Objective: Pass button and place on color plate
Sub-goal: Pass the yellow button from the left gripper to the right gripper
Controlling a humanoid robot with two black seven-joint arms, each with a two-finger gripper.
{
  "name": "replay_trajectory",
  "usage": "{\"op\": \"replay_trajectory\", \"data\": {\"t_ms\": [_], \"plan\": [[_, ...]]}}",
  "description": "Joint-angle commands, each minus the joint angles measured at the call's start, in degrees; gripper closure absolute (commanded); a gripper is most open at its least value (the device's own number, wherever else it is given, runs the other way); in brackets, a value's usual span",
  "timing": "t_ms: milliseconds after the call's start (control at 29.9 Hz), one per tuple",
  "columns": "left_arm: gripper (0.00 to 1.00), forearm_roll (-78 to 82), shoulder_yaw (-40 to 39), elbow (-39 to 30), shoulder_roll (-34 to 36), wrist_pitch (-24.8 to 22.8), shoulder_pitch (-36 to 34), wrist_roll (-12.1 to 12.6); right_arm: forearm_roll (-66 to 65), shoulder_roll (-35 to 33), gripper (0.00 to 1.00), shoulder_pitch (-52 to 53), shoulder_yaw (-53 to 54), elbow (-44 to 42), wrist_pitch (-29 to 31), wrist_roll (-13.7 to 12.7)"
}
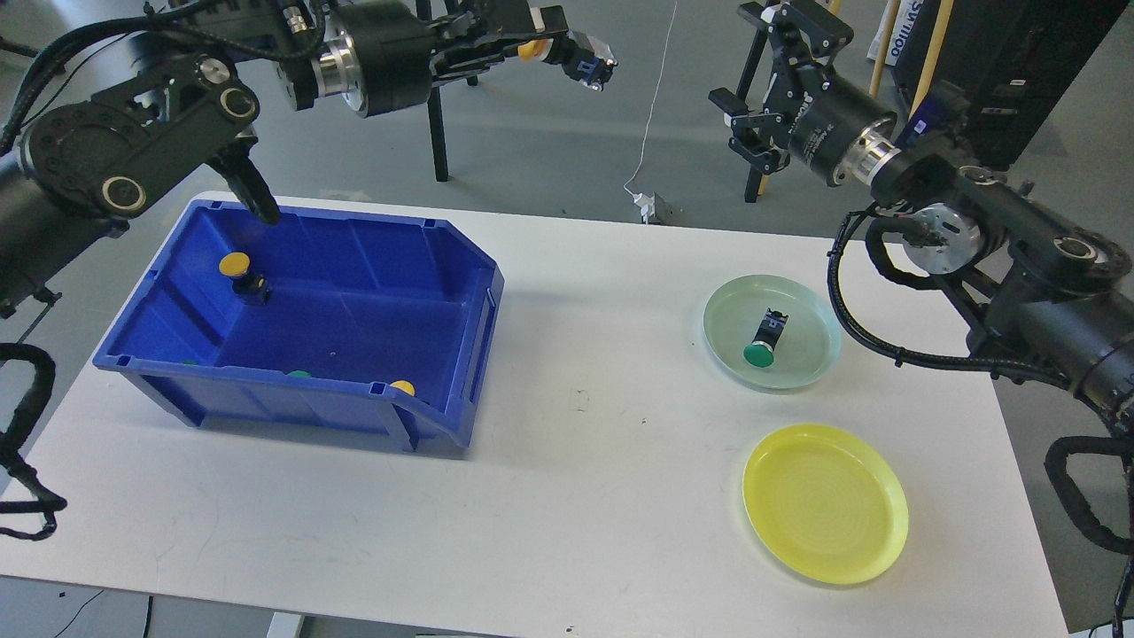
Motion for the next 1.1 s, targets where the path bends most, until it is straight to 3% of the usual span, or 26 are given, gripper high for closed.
{"op": "replay_trajectory", "data": {"t_ms": [0, 769, 1070], "plan": [[0.93, -1.45, -0.13, 2.2, -1.64, 0.0, -0.53, -0.13, 0.06, 0.62, 0.09, 0.0, 0.15, 3.06, -1.5, -0.02], [0.93, -3.38, -0.22, 3.08, -5.76, 0.0, -2.2, -0.22, 0.68, 5.19, 0.1, 0.53, 0.85, 3.24, -1.85, -0.02], [0.93, -3.29, -0.22, 6.24, -6.38, 0.0, -2.11, -0.31, 0.77, 5.19, 0.28, 0.88, 1.03, 3.6, -1.33, 0.24]]}}
